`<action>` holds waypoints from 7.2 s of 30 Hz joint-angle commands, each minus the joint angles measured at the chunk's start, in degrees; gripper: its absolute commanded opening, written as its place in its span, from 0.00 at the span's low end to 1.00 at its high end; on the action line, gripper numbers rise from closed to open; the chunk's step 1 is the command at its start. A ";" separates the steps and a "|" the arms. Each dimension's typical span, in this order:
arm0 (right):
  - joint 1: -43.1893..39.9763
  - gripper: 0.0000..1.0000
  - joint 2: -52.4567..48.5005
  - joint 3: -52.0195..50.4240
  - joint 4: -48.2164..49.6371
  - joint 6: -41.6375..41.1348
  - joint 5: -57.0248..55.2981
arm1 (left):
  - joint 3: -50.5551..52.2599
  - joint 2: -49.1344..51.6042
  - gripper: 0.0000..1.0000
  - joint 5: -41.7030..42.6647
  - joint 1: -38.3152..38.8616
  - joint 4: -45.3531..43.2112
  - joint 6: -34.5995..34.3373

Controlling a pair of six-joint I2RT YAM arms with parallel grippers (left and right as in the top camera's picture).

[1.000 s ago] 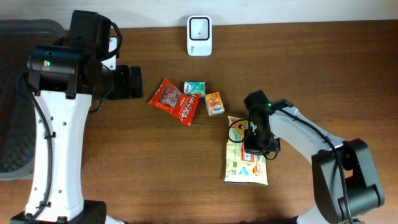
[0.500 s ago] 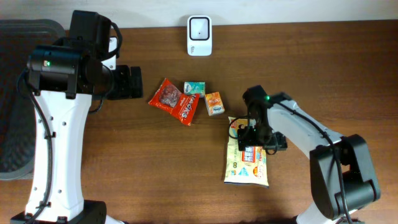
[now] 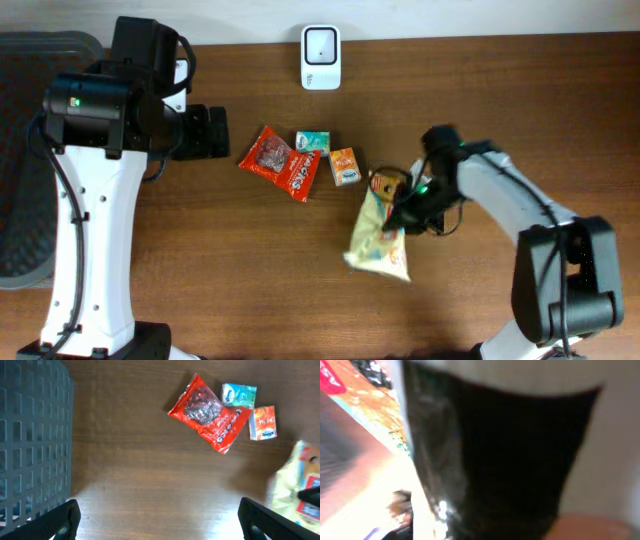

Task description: Scan the item barcode

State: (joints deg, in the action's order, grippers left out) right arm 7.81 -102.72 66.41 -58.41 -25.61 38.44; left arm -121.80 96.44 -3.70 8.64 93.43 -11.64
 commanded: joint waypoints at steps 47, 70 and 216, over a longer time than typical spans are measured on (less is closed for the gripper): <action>-1.09 0.85 -5.62 6.86 34.01 -7.30 -37.77 | -0.15 0.13 0.99 -0.63 -0.09 -0.11 -0.52; -1.09 0.04 1.03 7.52 -1.16 -32.44 -90.75 | -0.15 0.13 0.99 -0.63 -0.09 -0.11 -0.52; 7.30 0.99 -7.69 24.98 3.85 7.30 -43.56 | -0.15 0.13 0.99 -0.63 -0.20 0.13 -0.52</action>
State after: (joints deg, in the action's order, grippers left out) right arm 16.49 -110.48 92.01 -52.90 -16.97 10.83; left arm -121.80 96.44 -3.70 8.64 93.65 -11.64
